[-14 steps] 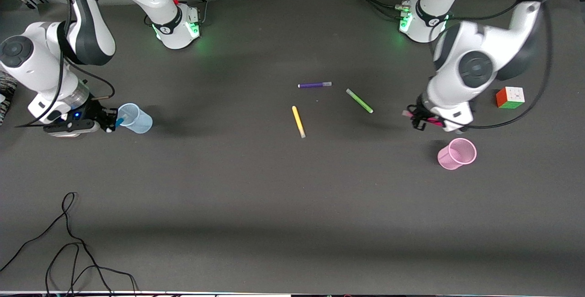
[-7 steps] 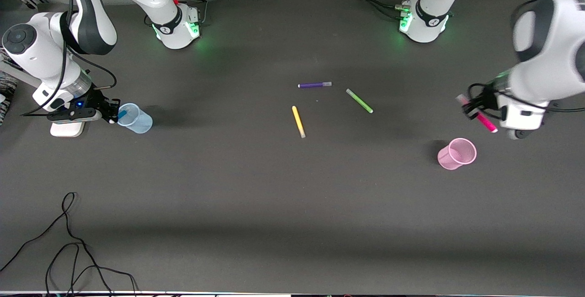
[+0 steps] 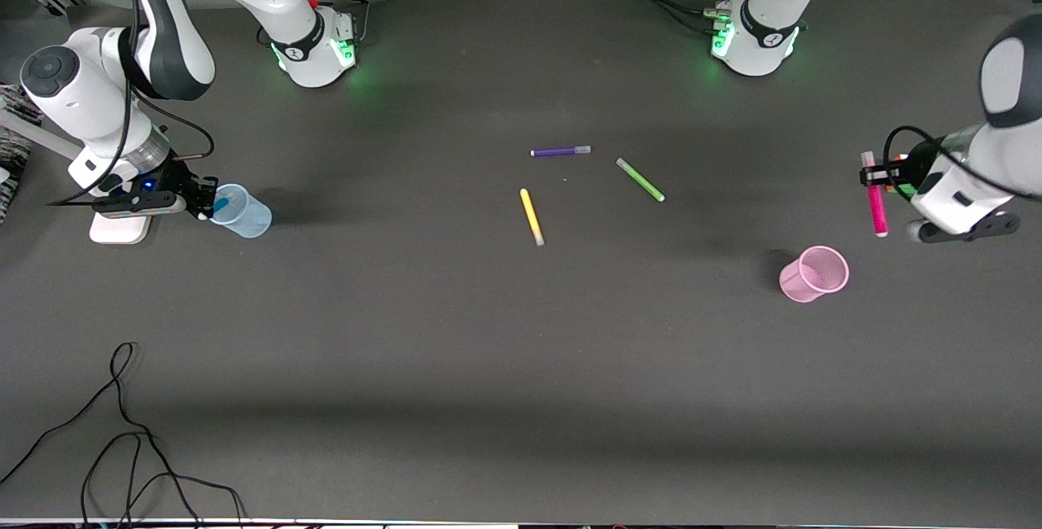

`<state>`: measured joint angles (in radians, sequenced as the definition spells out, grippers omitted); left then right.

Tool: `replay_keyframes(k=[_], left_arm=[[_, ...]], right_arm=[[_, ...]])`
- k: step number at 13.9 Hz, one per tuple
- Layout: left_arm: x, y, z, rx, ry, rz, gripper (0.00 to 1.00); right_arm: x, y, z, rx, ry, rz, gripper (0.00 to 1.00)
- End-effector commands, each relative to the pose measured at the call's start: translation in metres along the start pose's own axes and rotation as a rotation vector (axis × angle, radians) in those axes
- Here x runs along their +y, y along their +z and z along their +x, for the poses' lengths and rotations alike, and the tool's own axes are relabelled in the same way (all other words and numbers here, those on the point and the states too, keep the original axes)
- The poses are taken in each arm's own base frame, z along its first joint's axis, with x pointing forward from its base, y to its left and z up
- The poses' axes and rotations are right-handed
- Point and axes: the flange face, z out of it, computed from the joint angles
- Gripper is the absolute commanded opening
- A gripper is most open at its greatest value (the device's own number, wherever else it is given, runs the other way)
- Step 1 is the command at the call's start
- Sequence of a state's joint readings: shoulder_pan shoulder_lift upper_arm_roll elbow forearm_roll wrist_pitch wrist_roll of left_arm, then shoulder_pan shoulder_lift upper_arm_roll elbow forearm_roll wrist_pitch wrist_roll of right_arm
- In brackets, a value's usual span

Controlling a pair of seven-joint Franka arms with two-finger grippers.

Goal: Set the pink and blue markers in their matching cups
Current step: 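Lower the blue marker into the blue cup while the left gripper approaches pink, then open the right gripper over the blue cup while the left gripper releases pink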

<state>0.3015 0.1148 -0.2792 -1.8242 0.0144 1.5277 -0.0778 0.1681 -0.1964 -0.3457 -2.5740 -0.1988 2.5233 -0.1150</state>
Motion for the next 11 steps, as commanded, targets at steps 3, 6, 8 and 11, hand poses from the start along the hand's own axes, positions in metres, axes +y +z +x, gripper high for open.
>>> replay_keyframes(k=[3, 6, 8, 11], left_arm=[[0.006, 0.021, 0.075, -0.195, 0.074, 0.054, 0.0], [0.003, 0.069, 0.113, -0.261, 0.087, 0.061, 0.0], [0.015, 0.105, 0.132, -0.307, 0.107, 0.083, 0.0], [0.027, 0.129, 0.143, -0.343, 0.128, 0.099, 0.0]], right_arm=[[0.001, 0.01, -0.008, 0.014, -0.023, -0.009, 0.56], [0.002, 0.008, -0.007, 0.017, -0.019, -0.009, 1.0], [0.002, 0.006, -0.005, 0.016, -0.013, -0.01, 1.0], [0.005, -0.014, 0.007, 0.003, -0.005, -0.015, 1.0]])
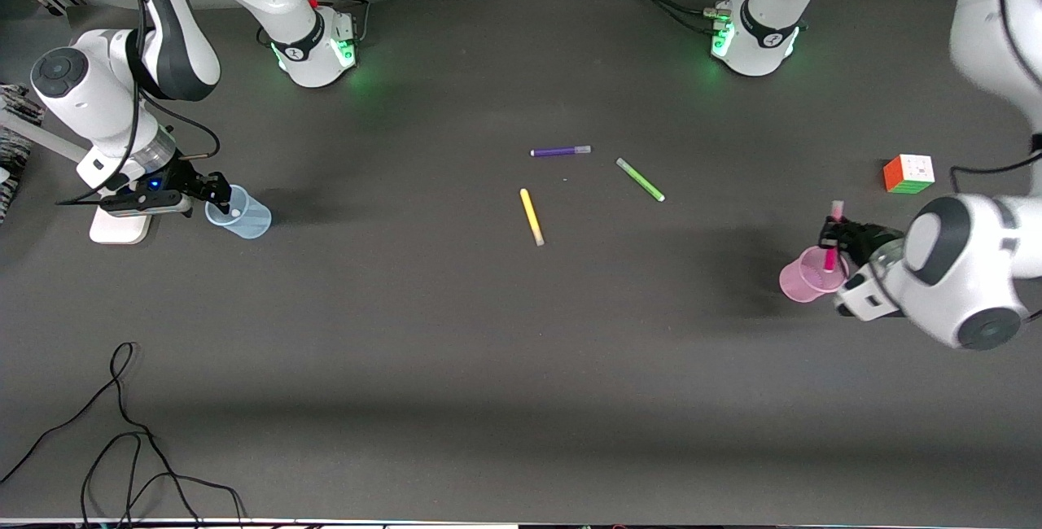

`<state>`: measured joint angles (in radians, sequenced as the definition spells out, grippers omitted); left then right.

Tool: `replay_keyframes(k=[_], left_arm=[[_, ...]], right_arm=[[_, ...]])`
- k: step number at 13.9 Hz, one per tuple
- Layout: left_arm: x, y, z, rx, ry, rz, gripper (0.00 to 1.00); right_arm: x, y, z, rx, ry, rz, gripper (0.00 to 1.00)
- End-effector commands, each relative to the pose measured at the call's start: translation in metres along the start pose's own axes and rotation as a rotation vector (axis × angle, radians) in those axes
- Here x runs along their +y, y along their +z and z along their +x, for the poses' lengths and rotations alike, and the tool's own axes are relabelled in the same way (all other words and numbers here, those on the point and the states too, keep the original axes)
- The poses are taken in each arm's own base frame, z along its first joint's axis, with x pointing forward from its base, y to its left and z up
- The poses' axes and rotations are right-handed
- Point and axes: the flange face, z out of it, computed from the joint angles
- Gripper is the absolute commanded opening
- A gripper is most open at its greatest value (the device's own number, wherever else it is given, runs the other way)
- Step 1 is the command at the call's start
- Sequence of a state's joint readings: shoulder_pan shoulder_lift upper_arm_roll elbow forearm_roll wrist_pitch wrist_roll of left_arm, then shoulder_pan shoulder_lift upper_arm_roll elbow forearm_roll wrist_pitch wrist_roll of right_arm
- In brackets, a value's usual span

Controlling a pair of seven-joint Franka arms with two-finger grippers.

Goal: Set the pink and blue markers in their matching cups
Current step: 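Open the right gripper over the blue cup while the left gripper releases pink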

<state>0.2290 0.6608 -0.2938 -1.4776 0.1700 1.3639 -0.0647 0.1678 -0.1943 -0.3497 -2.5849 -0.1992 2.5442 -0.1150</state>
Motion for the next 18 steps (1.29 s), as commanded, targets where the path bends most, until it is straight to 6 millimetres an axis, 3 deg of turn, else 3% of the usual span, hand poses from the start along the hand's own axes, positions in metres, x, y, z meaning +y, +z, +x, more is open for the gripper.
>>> replay_keyframes(k=[1, 4, 5, 6, 7, 10, 14, 18], left_arm=[[0.005, -0.002, 0.008, -0.014, 0.013, 0.026, 0.0], [0.004, 0.004, 0.015, -0.023, 0.017, 0.022, 0.01], [0.004, 0.003, 0.015, -0.022, 0.018, 0.022, 0.15], [0.003, 0.003, 0.015, -0.022, 0.02, 0.021, 0.63], [0.001, 0.002, 0.015, -0.017, 0.022, 0.02, 0.99], [-0.001, -0.017, 0.008, 0.004, 0.013, 0.017, 1.0], [-0.008, -0.069, -0.018, 0.039, -0.012, 0.023, 1.0], [-0.016, -0.125, -0.071, 0.156, -0.034, 0.04, 1.0]], right_arm=[[0.006, -0.029, 0.019, -0.019, -0.012, -0.022, 1.0], [-0.006, -0.07, 0.055, -0.029, -0.038, -0.038, 1.0], [-0.014, -0.085, 0.066, -0.044, -0.041, -0.041, 1.0], [-0.02, -0.101, 0.078, -0.059, -0.031, -0.026, 1.0], [-0.03, -0.118, 0.09, -0.076, -0.024, 0.002, 1.0], [-0.044, -0.159, 0.124, -0.118, -0.024, 0.029, 1.0], [-0.049, -0.159, 0.139, -0.106, 0.003, 0.067, 1.0], [-0.061, -0.195, 0.152, -0.045, -0.011, 0.063, 1.0]])
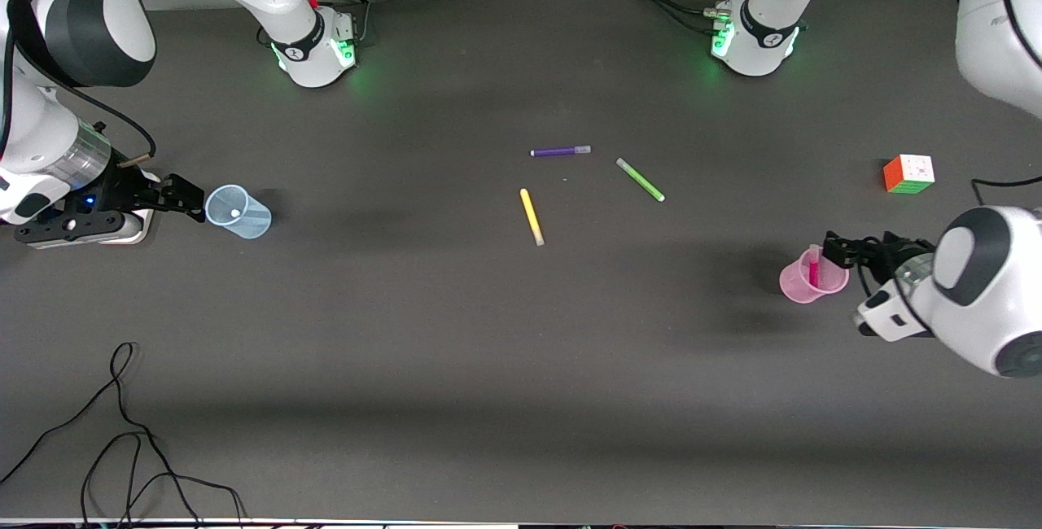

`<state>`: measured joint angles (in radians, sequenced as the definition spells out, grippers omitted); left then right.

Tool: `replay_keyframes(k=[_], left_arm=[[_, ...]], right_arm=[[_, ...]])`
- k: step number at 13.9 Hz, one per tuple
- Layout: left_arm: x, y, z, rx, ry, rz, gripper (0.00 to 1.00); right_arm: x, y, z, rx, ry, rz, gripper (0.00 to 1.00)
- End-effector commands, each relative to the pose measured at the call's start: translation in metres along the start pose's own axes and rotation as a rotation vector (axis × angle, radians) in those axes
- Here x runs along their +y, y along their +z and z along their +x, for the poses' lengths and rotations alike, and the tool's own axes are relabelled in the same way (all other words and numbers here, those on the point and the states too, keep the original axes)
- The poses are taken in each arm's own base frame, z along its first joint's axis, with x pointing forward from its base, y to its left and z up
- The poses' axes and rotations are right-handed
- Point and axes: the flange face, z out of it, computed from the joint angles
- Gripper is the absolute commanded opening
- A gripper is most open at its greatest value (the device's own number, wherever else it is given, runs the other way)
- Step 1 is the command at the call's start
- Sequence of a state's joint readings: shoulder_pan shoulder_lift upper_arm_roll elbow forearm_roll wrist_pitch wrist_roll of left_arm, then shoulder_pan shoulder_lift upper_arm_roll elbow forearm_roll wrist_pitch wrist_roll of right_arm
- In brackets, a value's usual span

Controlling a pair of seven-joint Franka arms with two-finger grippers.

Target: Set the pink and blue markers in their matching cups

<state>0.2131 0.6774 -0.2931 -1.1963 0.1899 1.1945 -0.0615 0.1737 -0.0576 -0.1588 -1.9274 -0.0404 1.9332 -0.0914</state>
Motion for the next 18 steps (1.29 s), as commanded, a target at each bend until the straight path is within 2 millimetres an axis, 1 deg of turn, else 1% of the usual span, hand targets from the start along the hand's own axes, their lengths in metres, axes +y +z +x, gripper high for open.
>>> replay_keyframes(k=[1, 2, 3, 5, 7, 9, 10, 11, 13, 14, 16, 18], left_arm=[[0.003, -0.045, -0.044, 0.112, 0.005, 0.039, 1.0], [0.008, -0.059, -0.061, 0.172, 0.007, 0.045, 1.0], [0.011, -0.068, -0.076, 0.222, 0.005, 0.055, 1.0], [0.018, -0.081, -0.104, 0.287, 0.007, 0.065, 1.0], [0.022, -0.091, -0.128, 0.339, 0.008, 0.062, 1.0], [0.025, -0.091, -0.153, 0.415, 0.001, 0.053, 1.0], [0.023, -0.089, -0.165, 0.462, -0.01, 0.031, 1.0], [0.023, -0.087, -0.175, 0.486, -0.015, 0.019, 1.0], [0.031, -0.094, -0.188, 0.505, 0.0, 0.013, 1.0], [0.037, -0.096, -0.193, 0.51, 0.01, -0.004, 1.0], [0.047, -0.101, -0.204, 0.521, 0.028, -0.005, 1.0], [0.047, -0.103, -0.211, 0.512, 0.035, -0.008, 1.0]], right_arm=[[-0.012, -0.035, 0.013, 0.021, 0.007, 0.012, 1.0], [-0.017, -0.039, 0.018, 0.005, 0.004, 0.01, 1.0], [-0.017, -0.042, 0.023, -0.014, 0.014, 0.009, 1.0], [-0.015, -0.051, 0.03, -0.028, 0.019, 0.006, 1.0], [-0.015, -0.059, 0.032, -0.014, 0.037, 0.004, 1.0], [-0.013, -0.062, 0.033, -0.009, 0.064, 0.004, 1.0], [-0.014, -0.064, 0.031, -0.008, 0.058, 0.005, 1.0], [-0.014, -0.063, 0.029, -0.014, 0.061, 0.005, 1.0], [-0.016, -0.054, 0.026, -0.053, 0.057, 0.013, 1.0], [-0.019, -0.053, 0.025, -0.057, 0.058, 0.032, 1.0], [-0.018, -0.047, 0.018, -0.069, 0.065, 0.048, 1.0], [-0.02, -0.051, 0.017, -0.061, 0.071, 0.071, 1.0]])
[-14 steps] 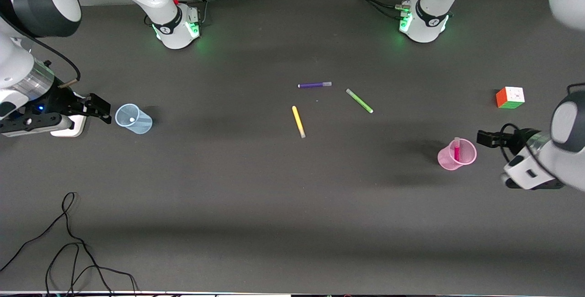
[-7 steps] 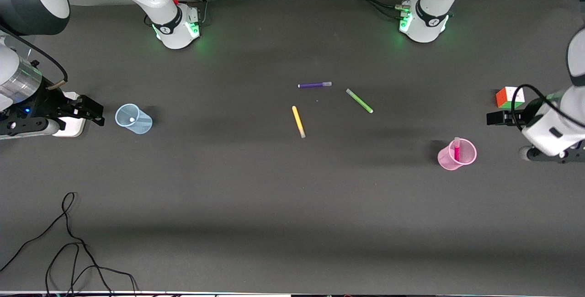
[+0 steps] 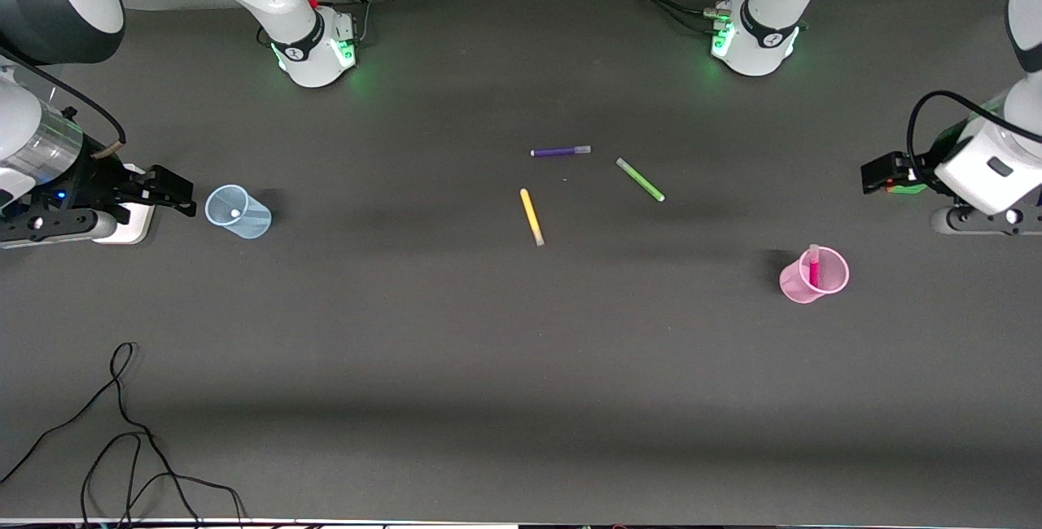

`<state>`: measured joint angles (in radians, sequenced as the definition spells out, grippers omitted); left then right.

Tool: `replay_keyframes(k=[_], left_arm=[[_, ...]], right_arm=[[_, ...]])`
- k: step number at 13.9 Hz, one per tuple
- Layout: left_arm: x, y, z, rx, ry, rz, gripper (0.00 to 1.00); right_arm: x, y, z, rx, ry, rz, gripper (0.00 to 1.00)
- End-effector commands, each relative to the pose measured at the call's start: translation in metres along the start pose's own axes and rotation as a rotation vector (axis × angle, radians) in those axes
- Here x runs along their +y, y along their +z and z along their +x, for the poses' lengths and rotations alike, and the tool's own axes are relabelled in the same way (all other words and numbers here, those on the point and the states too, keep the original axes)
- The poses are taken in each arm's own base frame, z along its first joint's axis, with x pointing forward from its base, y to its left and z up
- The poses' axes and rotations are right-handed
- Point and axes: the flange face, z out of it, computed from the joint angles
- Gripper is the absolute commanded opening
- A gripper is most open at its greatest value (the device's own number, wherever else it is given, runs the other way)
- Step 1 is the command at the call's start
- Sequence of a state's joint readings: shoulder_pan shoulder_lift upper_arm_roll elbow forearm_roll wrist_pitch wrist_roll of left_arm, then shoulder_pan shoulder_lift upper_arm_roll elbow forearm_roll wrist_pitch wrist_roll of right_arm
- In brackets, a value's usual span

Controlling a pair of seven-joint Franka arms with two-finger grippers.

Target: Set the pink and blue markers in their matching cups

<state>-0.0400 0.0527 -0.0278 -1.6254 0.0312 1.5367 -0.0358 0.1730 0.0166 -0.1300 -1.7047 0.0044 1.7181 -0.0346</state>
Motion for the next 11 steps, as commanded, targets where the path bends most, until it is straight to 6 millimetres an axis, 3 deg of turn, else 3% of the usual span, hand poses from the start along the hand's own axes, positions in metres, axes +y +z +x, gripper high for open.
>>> replay_keyframes(k=[1, 5, 11], left_arm=[[-0.003, -0.004, -0.014, -0.003, 0.033, -0.015, 1.0], [-0.006, -0.003, -0.015, -0.014, 0.028, -0.016, 1.0], [-0.004, -0.004, -0.015, -0.013, 0.031, -0.036, 1.0]], right_arm=[[-0.005, -0.008, -0.005, 0.012, 0.032, 0.073, 1.0], [-0.006, -0.009, 0.008, 0.055, 0.025, 0.051, 1.0], [-0.002, -0.002, 0.01, 0.04, 0.015, 0.002, 1.0]])
